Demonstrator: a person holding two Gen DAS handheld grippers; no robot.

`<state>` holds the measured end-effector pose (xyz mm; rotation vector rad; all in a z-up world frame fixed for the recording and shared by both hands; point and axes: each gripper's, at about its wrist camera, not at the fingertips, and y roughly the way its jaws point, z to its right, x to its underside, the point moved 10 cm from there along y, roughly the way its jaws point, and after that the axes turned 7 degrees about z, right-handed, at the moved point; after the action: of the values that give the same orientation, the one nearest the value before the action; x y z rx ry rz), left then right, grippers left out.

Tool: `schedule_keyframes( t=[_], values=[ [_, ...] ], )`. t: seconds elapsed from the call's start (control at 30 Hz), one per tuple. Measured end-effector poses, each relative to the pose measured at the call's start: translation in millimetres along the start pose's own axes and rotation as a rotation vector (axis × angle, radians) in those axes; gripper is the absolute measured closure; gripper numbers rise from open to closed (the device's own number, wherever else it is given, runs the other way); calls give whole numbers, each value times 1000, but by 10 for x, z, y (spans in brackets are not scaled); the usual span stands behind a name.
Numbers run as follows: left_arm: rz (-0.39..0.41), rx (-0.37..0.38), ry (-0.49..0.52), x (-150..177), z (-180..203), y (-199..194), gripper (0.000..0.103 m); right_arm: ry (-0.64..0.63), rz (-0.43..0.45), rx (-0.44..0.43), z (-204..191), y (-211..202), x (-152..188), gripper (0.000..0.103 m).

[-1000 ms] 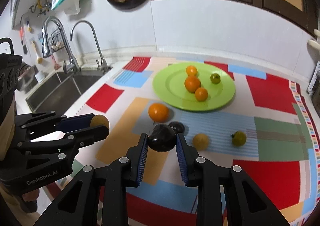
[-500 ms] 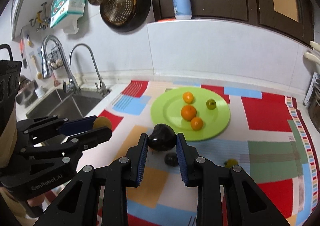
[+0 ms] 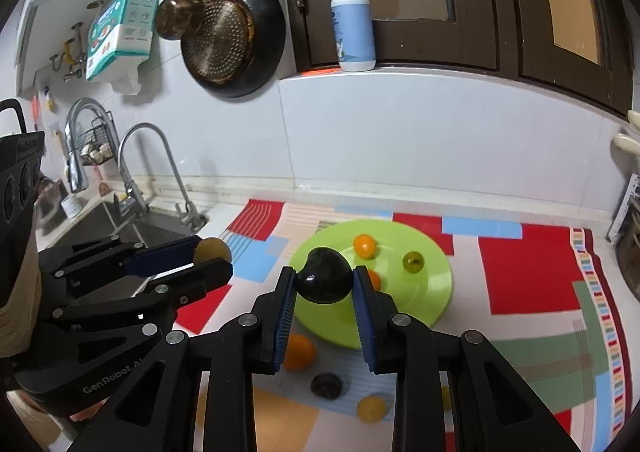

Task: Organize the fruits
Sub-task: 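Carry the brown fruit and dark plum over the green plate with both grippers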

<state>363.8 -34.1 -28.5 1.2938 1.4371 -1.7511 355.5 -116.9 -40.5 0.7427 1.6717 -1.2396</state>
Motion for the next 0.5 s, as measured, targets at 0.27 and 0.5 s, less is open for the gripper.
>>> schedule_keyframes(
  t=[0.27, 0.5],
  values=[
    [-21, 7, -19, -156, -89, 366, 76, 14, -30, 19, 209, 339, -153, 73],
    [-62, 19, -30, -189, -204, 742, 76, 7, -76, 40, 370, 704, -203, 73]
  ],
)
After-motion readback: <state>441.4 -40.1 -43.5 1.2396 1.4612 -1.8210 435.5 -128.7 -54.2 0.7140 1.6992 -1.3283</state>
